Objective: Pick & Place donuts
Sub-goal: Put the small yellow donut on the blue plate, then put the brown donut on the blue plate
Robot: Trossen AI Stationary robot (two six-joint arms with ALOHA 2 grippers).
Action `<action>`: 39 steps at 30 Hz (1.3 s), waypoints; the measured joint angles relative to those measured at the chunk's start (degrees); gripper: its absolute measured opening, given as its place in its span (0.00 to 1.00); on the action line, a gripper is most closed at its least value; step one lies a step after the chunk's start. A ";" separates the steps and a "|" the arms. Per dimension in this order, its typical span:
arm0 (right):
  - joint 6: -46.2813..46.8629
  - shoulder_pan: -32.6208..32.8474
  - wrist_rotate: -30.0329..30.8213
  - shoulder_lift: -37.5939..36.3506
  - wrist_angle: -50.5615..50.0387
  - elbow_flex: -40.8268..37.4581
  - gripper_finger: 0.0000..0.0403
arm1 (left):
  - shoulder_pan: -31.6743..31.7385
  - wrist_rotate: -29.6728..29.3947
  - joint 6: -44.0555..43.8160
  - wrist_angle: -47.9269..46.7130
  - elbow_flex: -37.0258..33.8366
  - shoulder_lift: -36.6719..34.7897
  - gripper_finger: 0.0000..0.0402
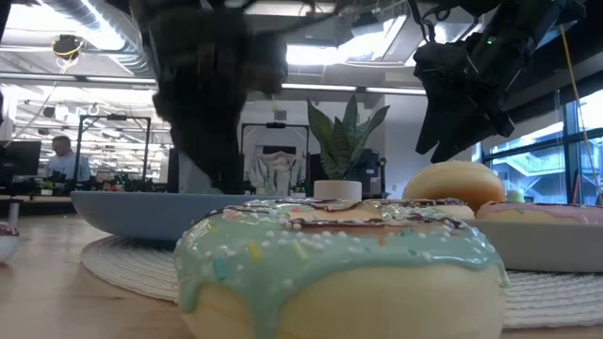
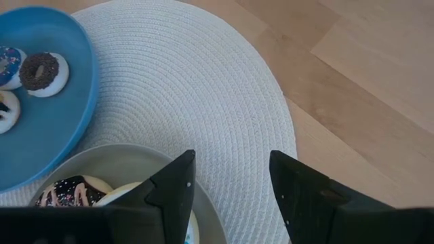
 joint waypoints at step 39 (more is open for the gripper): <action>-7.17 0.00 0.17 0.00 1.79 0.00 0.47 | -21.20 -12.73 -21.83 -10.88 -8.02 -19.72 0.10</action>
